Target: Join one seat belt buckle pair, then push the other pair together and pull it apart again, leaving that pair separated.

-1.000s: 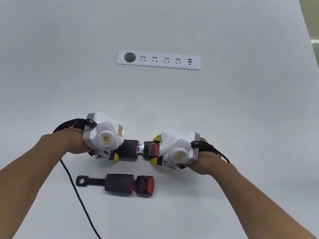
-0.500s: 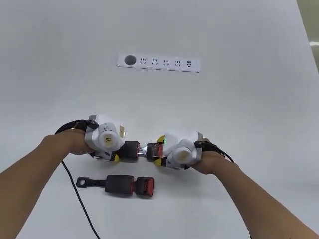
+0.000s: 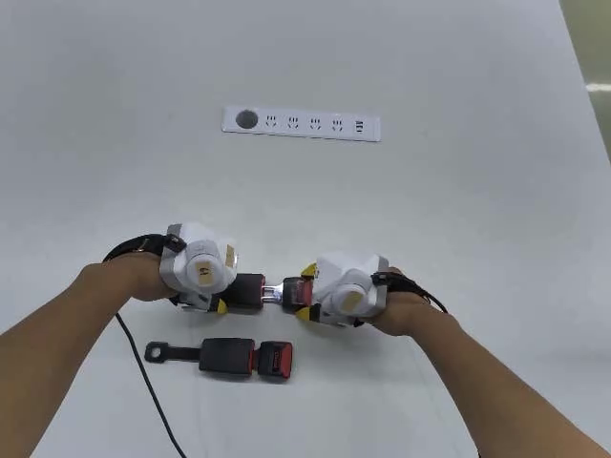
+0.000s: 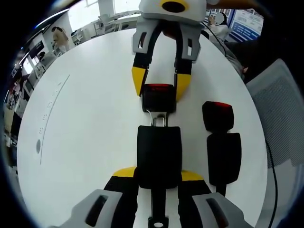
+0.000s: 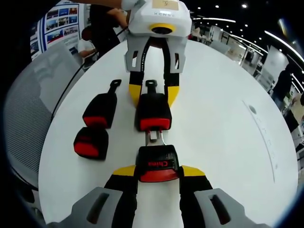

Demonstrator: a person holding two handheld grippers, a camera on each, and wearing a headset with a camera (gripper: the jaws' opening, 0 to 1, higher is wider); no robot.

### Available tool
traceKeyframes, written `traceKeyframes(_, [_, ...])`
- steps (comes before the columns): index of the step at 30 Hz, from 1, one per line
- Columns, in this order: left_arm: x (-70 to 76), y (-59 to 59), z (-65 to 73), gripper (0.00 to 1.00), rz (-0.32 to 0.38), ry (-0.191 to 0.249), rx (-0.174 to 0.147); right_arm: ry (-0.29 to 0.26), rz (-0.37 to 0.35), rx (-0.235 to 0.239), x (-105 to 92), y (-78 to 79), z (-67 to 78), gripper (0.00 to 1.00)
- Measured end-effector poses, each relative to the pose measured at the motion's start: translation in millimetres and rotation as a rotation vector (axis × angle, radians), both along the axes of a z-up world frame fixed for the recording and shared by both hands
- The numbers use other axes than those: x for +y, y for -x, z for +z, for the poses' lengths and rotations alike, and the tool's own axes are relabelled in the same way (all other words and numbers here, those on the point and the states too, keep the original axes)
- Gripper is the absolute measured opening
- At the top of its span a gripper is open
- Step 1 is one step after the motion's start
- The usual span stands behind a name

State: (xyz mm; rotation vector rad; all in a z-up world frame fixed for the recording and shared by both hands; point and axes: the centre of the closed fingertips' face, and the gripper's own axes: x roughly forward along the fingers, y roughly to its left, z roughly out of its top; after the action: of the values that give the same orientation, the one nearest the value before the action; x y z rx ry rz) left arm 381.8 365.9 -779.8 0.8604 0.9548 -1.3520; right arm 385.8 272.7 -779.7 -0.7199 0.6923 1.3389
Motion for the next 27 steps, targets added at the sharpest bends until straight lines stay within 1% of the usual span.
traceKeyframes(9, [0.5,-0.3,0.3,0.32,-0.003,-0.007,-0.002,0.015,-0.002,0.006,-13.0,0.4,0.1,0.3])
traceKeyframes(16, [0.3,-0.3,0.9,0.33,-0.001,-0.003,-0.003,0.027,-0.004,0.011,-23.4,-1.8,-1.5,0.3])
traceKeyframes(21, [-0.3,-0.2,1.5,0.33,0.002,-0.001,-0.003,0.034,-0.005,0.014,-29.2,0.3,2.3,0.3])
traceKeyframes(27, [-1.0,0.5,3.2,0.33,0.002,0.003,-0.005,0.044,-0.007,0.015,-37.5,-1.6,0.1,0.31])
